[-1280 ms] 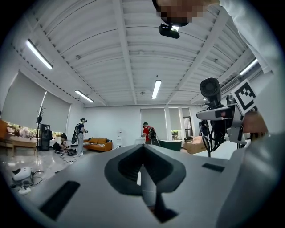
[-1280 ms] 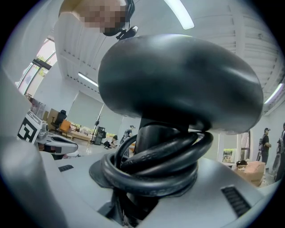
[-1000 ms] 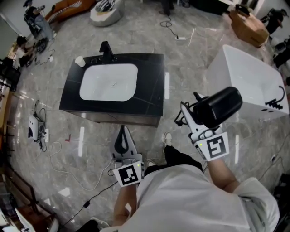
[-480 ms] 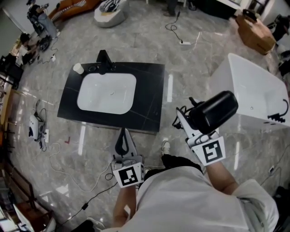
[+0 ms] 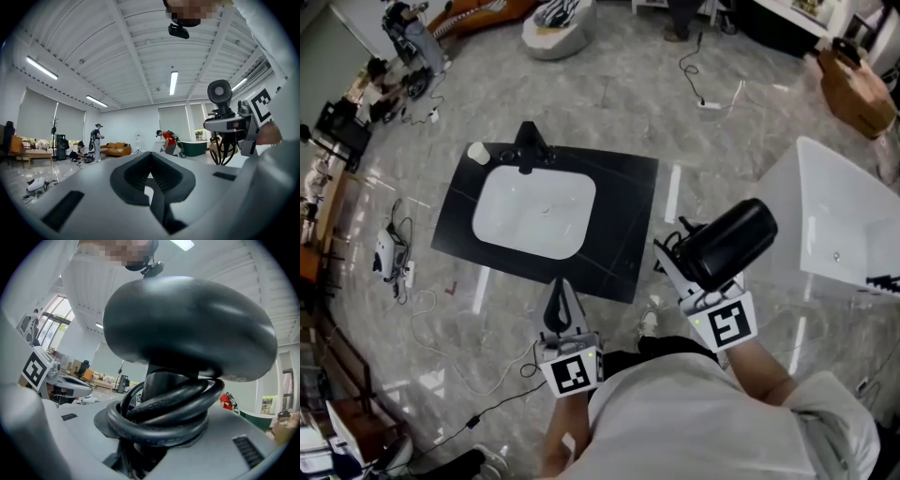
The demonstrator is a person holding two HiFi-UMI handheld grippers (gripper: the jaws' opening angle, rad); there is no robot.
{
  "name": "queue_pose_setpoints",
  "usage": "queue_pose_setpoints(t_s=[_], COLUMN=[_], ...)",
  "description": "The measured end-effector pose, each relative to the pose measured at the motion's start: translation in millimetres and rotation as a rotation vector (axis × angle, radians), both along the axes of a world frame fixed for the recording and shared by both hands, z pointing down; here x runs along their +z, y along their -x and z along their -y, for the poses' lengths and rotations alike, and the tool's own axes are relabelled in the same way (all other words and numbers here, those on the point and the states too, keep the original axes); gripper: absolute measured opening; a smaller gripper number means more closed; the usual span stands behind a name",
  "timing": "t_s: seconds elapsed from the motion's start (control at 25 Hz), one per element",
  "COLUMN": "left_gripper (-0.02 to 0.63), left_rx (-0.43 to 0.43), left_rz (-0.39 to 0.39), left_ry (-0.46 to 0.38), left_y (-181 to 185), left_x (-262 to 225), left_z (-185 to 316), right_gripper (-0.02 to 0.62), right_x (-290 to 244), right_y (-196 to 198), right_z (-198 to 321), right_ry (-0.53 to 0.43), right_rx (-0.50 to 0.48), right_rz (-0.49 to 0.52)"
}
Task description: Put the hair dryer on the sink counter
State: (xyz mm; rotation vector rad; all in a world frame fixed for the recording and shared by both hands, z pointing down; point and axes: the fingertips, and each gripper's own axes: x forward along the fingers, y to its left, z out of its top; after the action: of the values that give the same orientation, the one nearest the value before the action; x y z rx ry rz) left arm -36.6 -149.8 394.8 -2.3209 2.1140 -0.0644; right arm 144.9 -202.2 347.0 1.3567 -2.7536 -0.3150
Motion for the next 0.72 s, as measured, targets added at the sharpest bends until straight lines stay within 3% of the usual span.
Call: queue_pose_setpoints(t_s=[0.32, 0.72], left_gripper=[0.002, 0.003], left_rx=[-0.025, 0.054], left_rz=[-0.001, -0.016], left_ry=[-0.014, -0.054], left_y=[11, 34], left_x=[-2, -12], left_z=[14, 38], right_gripper=[0.210, 0.210], right_x=[11, 37], right_y=[15, 47], right_z=[17, 25], right_ry=[0.016, 0.042], right_rx=[-0.041, 0.006], right_rz=[0.006, -0.072])
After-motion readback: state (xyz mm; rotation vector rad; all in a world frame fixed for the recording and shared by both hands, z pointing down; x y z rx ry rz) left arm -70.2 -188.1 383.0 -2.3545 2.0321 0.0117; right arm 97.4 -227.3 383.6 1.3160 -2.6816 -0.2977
